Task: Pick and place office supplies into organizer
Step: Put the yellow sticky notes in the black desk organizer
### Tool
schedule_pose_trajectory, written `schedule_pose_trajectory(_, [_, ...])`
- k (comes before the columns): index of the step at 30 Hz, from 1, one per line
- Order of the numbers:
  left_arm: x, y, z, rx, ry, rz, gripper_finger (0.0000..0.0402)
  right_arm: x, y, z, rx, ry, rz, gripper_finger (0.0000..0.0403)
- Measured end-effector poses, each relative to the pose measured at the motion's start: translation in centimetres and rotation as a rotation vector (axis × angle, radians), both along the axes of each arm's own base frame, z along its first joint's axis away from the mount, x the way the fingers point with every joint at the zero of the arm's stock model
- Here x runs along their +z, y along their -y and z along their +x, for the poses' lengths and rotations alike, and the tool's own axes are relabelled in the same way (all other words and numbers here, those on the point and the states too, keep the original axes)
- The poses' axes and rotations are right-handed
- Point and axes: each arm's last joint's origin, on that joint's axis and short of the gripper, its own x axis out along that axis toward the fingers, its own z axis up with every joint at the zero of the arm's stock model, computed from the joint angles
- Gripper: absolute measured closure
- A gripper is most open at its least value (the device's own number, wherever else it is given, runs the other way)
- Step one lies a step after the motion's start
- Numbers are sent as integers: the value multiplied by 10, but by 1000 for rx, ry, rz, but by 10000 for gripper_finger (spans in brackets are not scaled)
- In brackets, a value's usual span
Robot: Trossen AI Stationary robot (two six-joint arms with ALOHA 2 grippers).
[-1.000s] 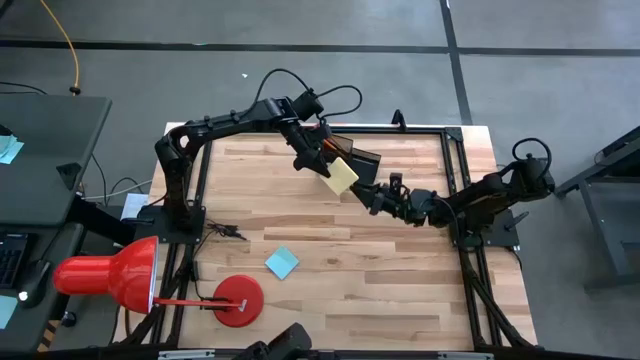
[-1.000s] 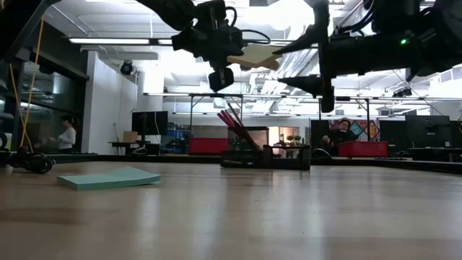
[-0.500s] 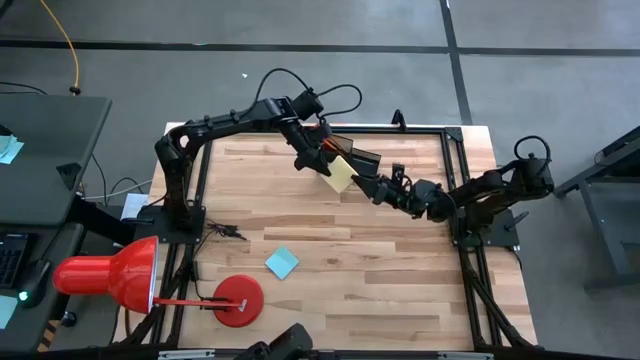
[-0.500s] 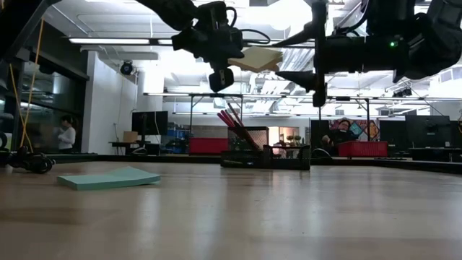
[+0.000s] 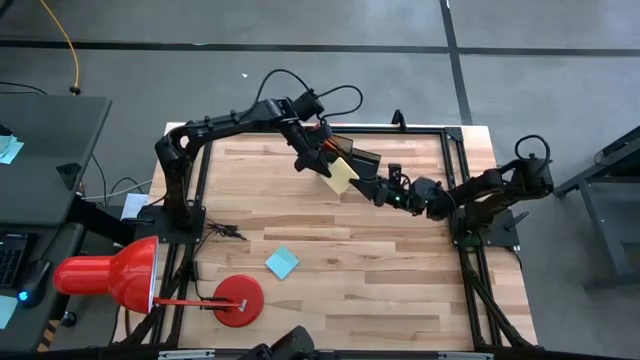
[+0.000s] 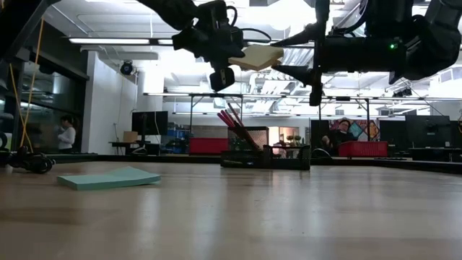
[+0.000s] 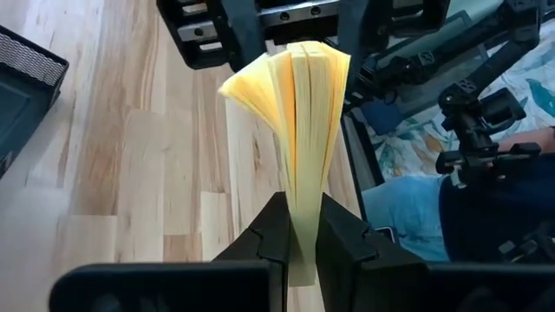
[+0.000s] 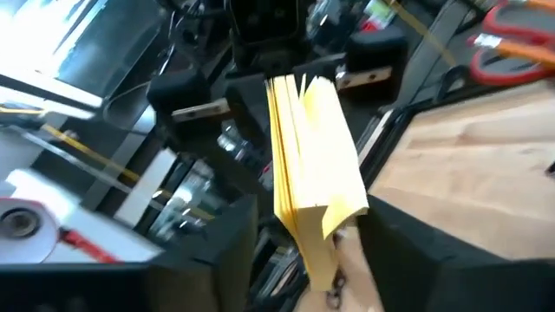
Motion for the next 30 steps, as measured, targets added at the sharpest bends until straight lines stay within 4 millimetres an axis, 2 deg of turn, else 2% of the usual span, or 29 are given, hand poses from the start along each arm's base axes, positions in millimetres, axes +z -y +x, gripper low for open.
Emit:
schedule_pose_trajectory(3, [0, 1, 1, 1, -3, 8, 383, 0, 5, 0, 45, 4, 0, 289])
schedule_pose_trajectory(6, [0, 3, 2, -5, -4, 15, 383, 1, 9, 0, 81, 15, -3, 374])
schedule_pose_trajectory(7, [0, 3, 2, -2, -6, 19, 382, 1, 10, -1, 81, 17, 1, 385])
schedule_pose_trajectory(11, [3, 3, 1, 29, -26, 14, 340, 1, 8, 0, 65, 30, 38, 392])
schedule_pose_trajectory(15, [34, 19, -9, 138, -63, 162, 303, -6, -4, -5, 52, 14, 84, 394])
schedule_pose_trajectory(19, [69, 36, -18, 289, -43, 352, 290, -20, -17, -28, -21, 40, 128, 397])
schedule_pose_trajectory(23, [96, 55, -25, 370, 24, 445, 294, -30, -22, -55, -106, 81, 164, 398])
schedule_pose_trajectory(26, [89, 69, -29, 414, 31, 485, 301, -29, -23, -64, -106, 98, 178, 398])
schedule_pose_trajectory(30, [56, 84, -39, 479, 162, 397, 315, -14, -23, -65, -99, 162, 141, 398])
